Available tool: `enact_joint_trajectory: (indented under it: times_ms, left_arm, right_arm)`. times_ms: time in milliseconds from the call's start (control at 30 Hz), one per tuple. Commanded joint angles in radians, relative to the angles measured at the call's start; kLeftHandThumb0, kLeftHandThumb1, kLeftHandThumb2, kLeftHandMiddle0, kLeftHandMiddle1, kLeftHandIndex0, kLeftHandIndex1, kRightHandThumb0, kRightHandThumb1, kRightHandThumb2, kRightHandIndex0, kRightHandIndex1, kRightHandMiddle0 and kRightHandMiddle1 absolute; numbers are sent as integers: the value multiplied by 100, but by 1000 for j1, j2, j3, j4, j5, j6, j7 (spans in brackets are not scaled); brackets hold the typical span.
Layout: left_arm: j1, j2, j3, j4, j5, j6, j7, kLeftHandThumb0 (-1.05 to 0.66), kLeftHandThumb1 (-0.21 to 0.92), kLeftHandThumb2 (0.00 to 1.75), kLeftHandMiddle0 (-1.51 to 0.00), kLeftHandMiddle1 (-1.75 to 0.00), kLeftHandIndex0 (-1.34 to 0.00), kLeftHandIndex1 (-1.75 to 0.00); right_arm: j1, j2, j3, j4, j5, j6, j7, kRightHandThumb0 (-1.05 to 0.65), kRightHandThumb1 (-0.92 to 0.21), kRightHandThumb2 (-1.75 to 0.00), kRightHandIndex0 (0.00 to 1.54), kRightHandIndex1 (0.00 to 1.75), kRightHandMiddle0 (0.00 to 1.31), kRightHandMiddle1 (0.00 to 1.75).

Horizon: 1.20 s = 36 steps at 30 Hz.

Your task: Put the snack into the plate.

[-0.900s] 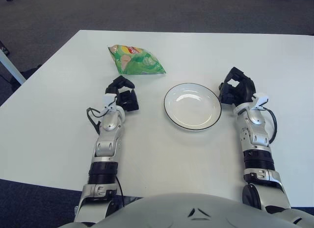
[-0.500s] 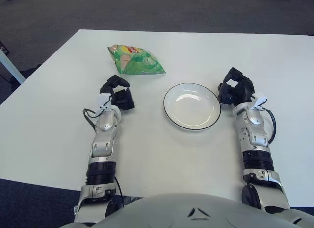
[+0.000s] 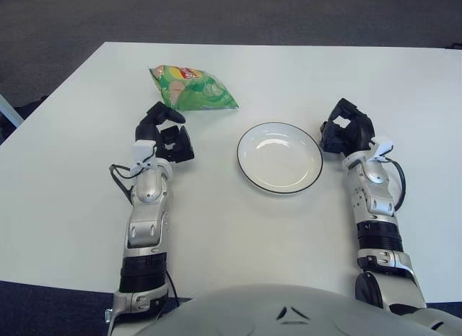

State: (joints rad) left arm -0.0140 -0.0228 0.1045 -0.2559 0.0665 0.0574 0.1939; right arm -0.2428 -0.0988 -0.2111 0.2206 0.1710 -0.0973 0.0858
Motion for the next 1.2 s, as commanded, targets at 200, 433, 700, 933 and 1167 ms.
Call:
enact_joint_trajectory:
  times_ms: [200, 433, 700, 933, 1167]
  left_arm:
    - [31, 18, 40, -16, 4, -72, -1, -56, 12, 156, -134, -175, -78, -175]
    - [-11, 58, 74, -48, 44, -105, 7, -57, 11, 157, -133, -175, -78, -175]
    - [-111, 157, 117, 19, 103, -187, 17, -56, 13, 155, -133, -175, -77, -175]
    - [-181, 231, 133, 55, 149, -199, 18, -55, 16, 152, -132, -175, -75, -175]
    - [-240, 337, 124, 51, 251, -209, 3, -54, 18, 148, -130, -175, -73, -175]
  right_arm:
    - [95, 19, 0, 39, -6, 13, -15, -56, -13, -154, 135, 175, 77, 175]
    - [96, 17, 2, 39, -5, 12, -11, -56, -13, -154, 135, 175, 77, 175]
    - [98, 13, 3, 40, -3, 10, -5, -56, -14, -154, 135, 175, 77, 175]
    - [104, 12, 4, 33, -3, 6, -3, -56, -14, -153, 136, 175, 76, 175]
    - [110, 12, 1, 21, 0, 18, -6, -56, -14, -153, 136, 175, 76, 175]
